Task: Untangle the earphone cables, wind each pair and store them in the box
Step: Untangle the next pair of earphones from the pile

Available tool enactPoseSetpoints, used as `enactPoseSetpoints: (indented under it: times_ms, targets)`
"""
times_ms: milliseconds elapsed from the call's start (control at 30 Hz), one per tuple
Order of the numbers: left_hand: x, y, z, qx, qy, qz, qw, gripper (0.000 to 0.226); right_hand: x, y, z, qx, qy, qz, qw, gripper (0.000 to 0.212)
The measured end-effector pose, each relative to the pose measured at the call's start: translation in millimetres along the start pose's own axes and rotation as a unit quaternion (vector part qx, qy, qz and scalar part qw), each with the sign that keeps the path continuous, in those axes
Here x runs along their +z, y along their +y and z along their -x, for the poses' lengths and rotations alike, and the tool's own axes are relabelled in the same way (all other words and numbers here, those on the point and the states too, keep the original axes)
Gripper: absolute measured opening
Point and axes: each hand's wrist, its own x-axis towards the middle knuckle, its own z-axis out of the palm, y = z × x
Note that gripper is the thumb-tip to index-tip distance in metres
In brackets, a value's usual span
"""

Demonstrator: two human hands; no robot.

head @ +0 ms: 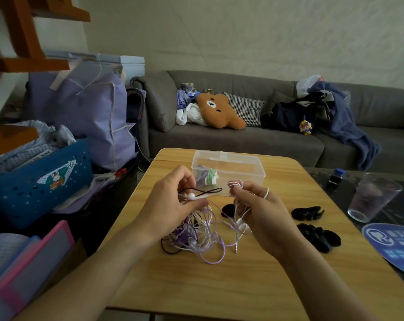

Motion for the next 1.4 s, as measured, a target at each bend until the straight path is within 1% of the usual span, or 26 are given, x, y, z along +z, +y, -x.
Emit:
enactPoseSetpoints:
  times_ms: [67,133,233,333,400,467,567,633,700,767,833,867,933,1033,1100,1167,1233,1333,1400]
  targets:
    - [-1.6,-2.9,0.8,-0.015,-0.040,0.001,0.999,0.039,-1.3,-1.1,-1.5,0.009,0.014,-0.028,0.999,0.015]
    - [-1.9,-4.6,0.9,-0.016,-0.057,0.002,0.998,0.034,-2.5,-2.3,-2.4,0.020,0.028,-0.055,0.998,0.016]
    - [-2.6,-3.6,0.5,-0.002,-0.056,0.003,0.998,0.025,-1.0,-3.9,-2.4,0.030,0.039,-0.091,0.995,0.015]
    - [-5.2,-2.1,0.5,0.015,-0.058,-0.032,0.998,0.023,-1.4,-2.5,-3.9,0.059,0.069,-0.136,0.987,0.015]
    - [-5.9,-2.2,1.3,0.009,-0.057,-0.040,0.998,0.021,-4.4,-1.1,-5.9,0.089,0.097,-0.163,0.978,0.016]
    - [-4.4,-2.4,1.8,-0.012,-0.047,-0.025,0.999,0.016,-8.9,-0.6,-8.0,0.107,0.109,-0.175,0.973,0.016]
    - [-2.2,-8.2,1.1,-0.033,0.001,0.011,0.999,0.015,-13.8,-0.5,-10.4,0.104,0.088,-0.171,0.976,0.015]
    - [-2.2,-15.2,-1.1,-0.049,0.032,0.005,0.998,0.015,-13.7,-1.3,-9.3,0.093,0.061,-0.154,0.982,0.015]
    - [-3.5,-17.1,-2.3,-0.053,0.040,0.004,0.998,0.016,-10.7,-3.2,-6.4,0.077,0.049,-0.125,0.988,0.017]
    - [-4.2,-10.9,-1.3,-0.026,0.025,0.021,0.999,0.024,-5.4,-5.9,-2.6,0.054,0.036,-0.098,0.993,0.020]
    - [0.1,-0.5,1.5,0.016,0.001,0.043,0.999,0.031,-0.4,-8.4,1.2,0.029,0.017,-0.073,0.997,0.018]
    - [4.7,3.9,3.4,0.027,-0.011,0.052,0.998,0.029,1.7,-9.0,2.7,0.021,0.005,-0.060,0.998,0.016]
    - [15.8,8.9,6.4,0.023,-0.037,0.058,0.997,0.028,5.2,-10.4,5.2,0.010,-0.022,-0.041,0.999,0.015]
    - [31.5,6.9,8.2,0.030,-0.078,0.036,0.996,0.024,8.7,-11.8,8.1,0.006,-0.054,-0.054,0.997,0.015]
    - [37.2,3.5,8.4,0.041,-0.078,0.010,0.996,0.023,10.3,-12.7,8.9,0.006,-0.056,-0.085,0.995,0.014]
    - [39.4,2.3,8.2,0.032,-0.079,0.010,0.996,0.022,10.1,-13.0,9.2,0.009,-0.054,-0.101,0.993,0.014]
    - [38.4,4.3,7.8,0.017,-0.100,0.025,0.995,0.021,8.6,-12.9,9.8,0.012,-0.059,-0.107,0.992,0.014]
    - [34.1,5.9,7.0,0.004,-0.144,0.063,0.988,0.015,6.7,-11.6,9.2,0.014,-0.039,-0.129,0.991,0.015]
    - [30.8,4.8,6.2,-0.008,-0.140,0.085,0.987,0.007,6.4,-10.8,7.9,0.019,-0.020,-0.145,0.989,0.016]
